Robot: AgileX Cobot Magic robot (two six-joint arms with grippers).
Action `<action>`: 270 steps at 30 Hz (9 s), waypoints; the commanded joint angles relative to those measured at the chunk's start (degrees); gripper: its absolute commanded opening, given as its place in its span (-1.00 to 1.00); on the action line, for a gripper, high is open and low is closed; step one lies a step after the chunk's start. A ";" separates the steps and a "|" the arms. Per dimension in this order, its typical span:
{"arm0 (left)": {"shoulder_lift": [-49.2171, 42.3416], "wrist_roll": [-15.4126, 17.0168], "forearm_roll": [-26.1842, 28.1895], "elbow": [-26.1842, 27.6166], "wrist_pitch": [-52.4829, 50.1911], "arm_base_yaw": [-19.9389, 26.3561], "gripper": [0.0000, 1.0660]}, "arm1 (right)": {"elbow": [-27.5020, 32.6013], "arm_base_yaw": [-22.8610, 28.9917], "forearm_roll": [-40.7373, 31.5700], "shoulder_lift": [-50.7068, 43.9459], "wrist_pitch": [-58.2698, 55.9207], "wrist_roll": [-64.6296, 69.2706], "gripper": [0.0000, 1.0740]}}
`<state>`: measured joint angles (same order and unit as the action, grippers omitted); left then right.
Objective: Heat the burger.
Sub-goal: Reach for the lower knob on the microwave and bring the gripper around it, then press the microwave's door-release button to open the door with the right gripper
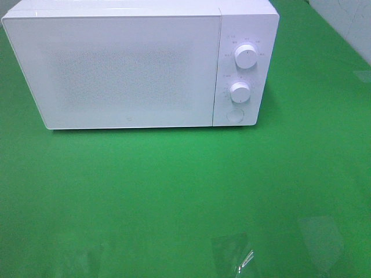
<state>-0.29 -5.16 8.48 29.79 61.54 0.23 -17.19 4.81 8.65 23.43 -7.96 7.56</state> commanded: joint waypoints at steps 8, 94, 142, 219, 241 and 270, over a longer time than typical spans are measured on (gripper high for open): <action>-0.97 0.23 0.17 -0.23 -0.63 0.17 0.87 | 2.12 0.00 0.00 15.18 20.86 0.40 0.41; -0.97 0.23 0.17 -0.23 -0.63 0.17 0.87 | -26.53 33.75 -49.68 94.02 87.38 -22.46 0.41; -0.97 0.23 0.17 -0.23 -0.63 0.17 0.87 | -30.71 31.97 -43.43 97.69 83.54 -11.63 -1.00; -0.97 0.23 0.17 -0.23 -0.63 0.17 0.87 | -29.97 31.80 -46.75 97.00 85.54 69.33 0.19; -0.97 0.23 0.17 -0.23 -0.63 0.17 0.87 | -15.93 31.86 -40.28 82.74 66.18 34.21 0.27; -0.97 0.23 0.17 -0.23 -0.63 0.17 0.87 | -16.04 11.92 -14.44 53.17 -3.15 -4.64 0.27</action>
<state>-0.29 -5.16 8.48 29.79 61.54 0.23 -33.12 17.19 -7.62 77.23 -9.34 1.89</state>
